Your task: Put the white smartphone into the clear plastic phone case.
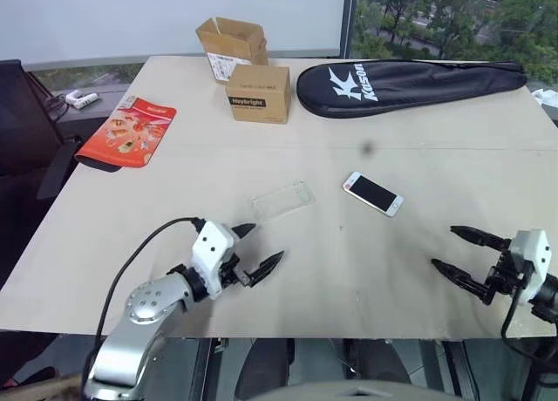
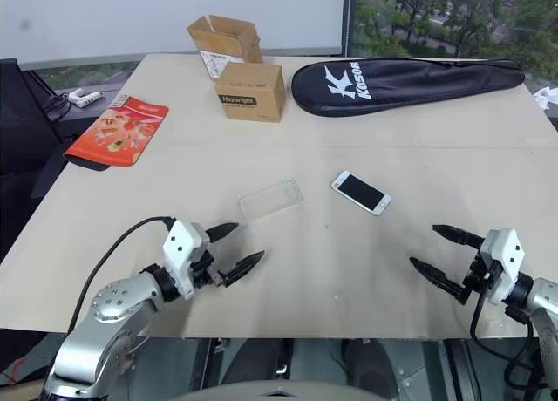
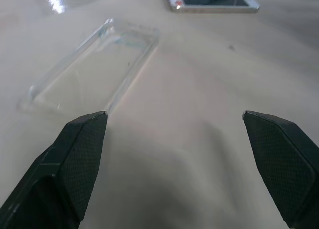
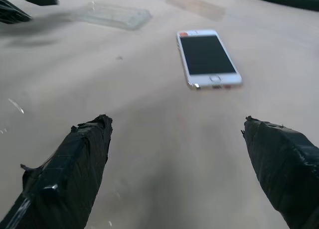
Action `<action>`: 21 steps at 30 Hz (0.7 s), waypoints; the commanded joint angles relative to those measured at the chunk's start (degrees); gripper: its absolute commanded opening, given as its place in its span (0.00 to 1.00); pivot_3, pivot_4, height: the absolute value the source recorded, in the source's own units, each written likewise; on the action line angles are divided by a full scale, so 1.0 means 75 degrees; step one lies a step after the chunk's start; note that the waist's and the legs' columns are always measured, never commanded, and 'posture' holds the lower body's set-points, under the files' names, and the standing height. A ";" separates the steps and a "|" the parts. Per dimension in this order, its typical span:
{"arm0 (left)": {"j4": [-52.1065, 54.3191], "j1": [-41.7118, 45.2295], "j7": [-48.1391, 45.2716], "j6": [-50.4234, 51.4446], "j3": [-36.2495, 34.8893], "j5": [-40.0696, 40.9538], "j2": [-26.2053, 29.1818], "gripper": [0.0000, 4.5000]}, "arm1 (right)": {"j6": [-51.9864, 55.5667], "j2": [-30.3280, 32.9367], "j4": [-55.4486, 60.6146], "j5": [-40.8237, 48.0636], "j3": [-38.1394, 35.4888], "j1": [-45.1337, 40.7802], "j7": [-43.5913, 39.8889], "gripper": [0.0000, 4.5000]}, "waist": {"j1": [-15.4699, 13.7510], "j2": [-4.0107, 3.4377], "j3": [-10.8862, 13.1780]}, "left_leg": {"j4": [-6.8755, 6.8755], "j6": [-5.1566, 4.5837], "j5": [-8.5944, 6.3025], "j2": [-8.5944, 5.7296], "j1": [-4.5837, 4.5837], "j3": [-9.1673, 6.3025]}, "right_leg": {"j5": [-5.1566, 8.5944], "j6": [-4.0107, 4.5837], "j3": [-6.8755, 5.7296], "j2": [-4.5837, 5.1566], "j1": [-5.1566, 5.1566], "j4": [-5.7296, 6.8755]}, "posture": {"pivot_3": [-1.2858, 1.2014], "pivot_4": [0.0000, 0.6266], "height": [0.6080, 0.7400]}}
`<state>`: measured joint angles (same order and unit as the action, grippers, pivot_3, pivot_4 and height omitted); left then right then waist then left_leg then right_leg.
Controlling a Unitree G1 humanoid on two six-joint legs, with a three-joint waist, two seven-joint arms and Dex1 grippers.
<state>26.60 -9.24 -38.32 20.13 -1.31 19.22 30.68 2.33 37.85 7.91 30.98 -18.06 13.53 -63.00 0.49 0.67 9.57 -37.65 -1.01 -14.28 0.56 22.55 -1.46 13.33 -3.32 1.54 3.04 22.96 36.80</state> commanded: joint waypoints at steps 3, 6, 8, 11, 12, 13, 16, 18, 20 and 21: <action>-0.0801 0.1089 0.0397 -0.0095 0.0430 -0.0366 -0.0503 1.00 | 0.0736 -0.0287 0.1461 0.0554 0.0562 -0.0012 0.0369 1.00 | -0.0010 0.0000 -0.0001 | -0.0001 0.0000 0.0000 -0.0003 0.0002 -0.0001 | -0.0001 -0.0001 -0.0010 -0.0005 -0.0001 0.0002 | 0.52 0.24 1.00; -0.1385 0.1700 0.0545 -0.0067 0.0679 -0.0566 -0.0802 1.00 | 0.1055 -0.0389 0.2028 0.0705 0.0789 -0.0129 0.0621 1.00 | -0.0013 0.0002 0.0000 | -0.0001 0.0000 0.0000 -0.0007 0.0004 -0.0009 | -0.0005 -0.0007 -0.0008 -0.0003 -0.0001 0.0002 | 0.52 0.24 1.00; -0.1656 0.1928 0.0577 -0.0029 0.0773 -0.0656 -0.0891 1.00 | 0.1161 -0.0397 0.2200 0.0744 0.0825 -0.0207 0.0728 1.00 | -0.0005 0.0003 -0.0001 | -0.0001 0.0000 0.0000 -0.0010 0.0007 -0.0011 | -0.0018 -0.0029 -0.0008 -0.0002 -0.0001 0.0000 | 0.52 0.24 1.00; -0.2071 0.2175 0.0599 0.0153 0.0916 -0.0839 -0.0857 1.00 | 0.1285 -0.0362 0.2392 0.0803 0.0808 -0.0311 0.0818 1.00 | 0.0003 0.0002 -0.0001 | -0.0001 0.0000 0.0000 -0.0010 0.0008 -0.0017 | -0.0019 -0.0031 -0.0009 -0.0002 -0.0001 0.0000 | 0.52 0.24 1.00; -0.2199 0.2243 0.0560 0.0248 0.0975 -0.0884 -0.0809 1.00 | 0.1327 -0.0338 0.2466 0.0835 0.0793 -0.0344 0.0850 1.00 | 0.0002 0.0002 -0.0001 | -0.0001 0.0000 0.0000 -0.0010 0.0008 -0.0020 | -0.0019 -0.0031 -0.0013 -0.0002 0.0000 0.0000 | 0.52 0.24 1.00; -0.2288 0.2288 0.0522 0.0305 0.1008 -0.0912 -0.0778 1.00 | 0.1359 -0.0323 0.2516 0.0855 0.0788 -0.0368 0.0878 1.00 | 0.0004 0.0002 -0.0001 | -0.0001 0.0000 0.0000 -0.0010 0.0009 -0.0020 | -0.0019 -0.0031 -0.0019 -0.0004 0.0000 0.0002 | 0.52 0.24 1.00; -0.2466 0.2380 0.0274 0.0521 0.1145 -0.0973 -0.0605 0.94 | 0.1440 -0.0284 0.2637 0.0892 0.0761 -0.0411 0.0931 1.00 | 0.0005 0.0000 -0.0004 | -0.0001 0.0000 0.0000 -0.0009 0.0008 -0.0019 | -0.0019 -0.0030 -0.0026 -0.0005 -0.0001 0.0004 | 0.52 0.24 1.00; -0.2609 0.2499 0.0121 0.0594 0.1254 -0.1067 -0.0463 0.82 | 0.1455 -0.0247 0.2719 0.0884 0.0743 -0.0424 0.0955 1.00 | 0.0008 -0.0003 -0.0006 | -0.0001 0.0000 0.0000 -0.0008 0.0005 -0.0020 | -0.0018 -0.0030 -0.0026 -0.0005 -0.0002 0.0005 | 0.52 0.24 1.00; -0.2712 0.2636 0.0065 0.0631 0.1286 -0.1102 -0.0414 0.63 | 0.1457 -0.0232 0.2765 0.0862 0.0741 -0.0407 0.0964 1.00 | 0.0005 -0.0003 -0.0007 | -0.0001 0.0000 0.0000 -0.0008 0.0004 -0.0019 | -0.0018 -0.0030 -0.0026 -0.0005 -0.0002 0.0005 | 0.52 0.24 1.00; -0.2742 0.2700 0.0024 0.0659 0.1315 -0.1120 -0.0383 0.54 | 0.1457 -0.0231 0.2778 0.0854 0.0743 -0.0398 0.0968 1.00 | 0.0004 -0.0003 -0.0007 | -0.0001 0.0000 0.0000 -0.0009 0.0005 -0.0019 | -0.0018 -0.0030 -0.0025 -0.0005 -0.0003 0.0005 | 0.52 0.24 1.00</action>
<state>7.45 11.52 -36.99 23.57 7.07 11.30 27.47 13.50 35.50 26.44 36.55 -11.53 10.78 -55.83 0.52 0.65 9.52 -37.66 -1.01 -14.28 0.50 22.58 -1.60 13.19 -3.54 1.37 3.01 22.94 36.83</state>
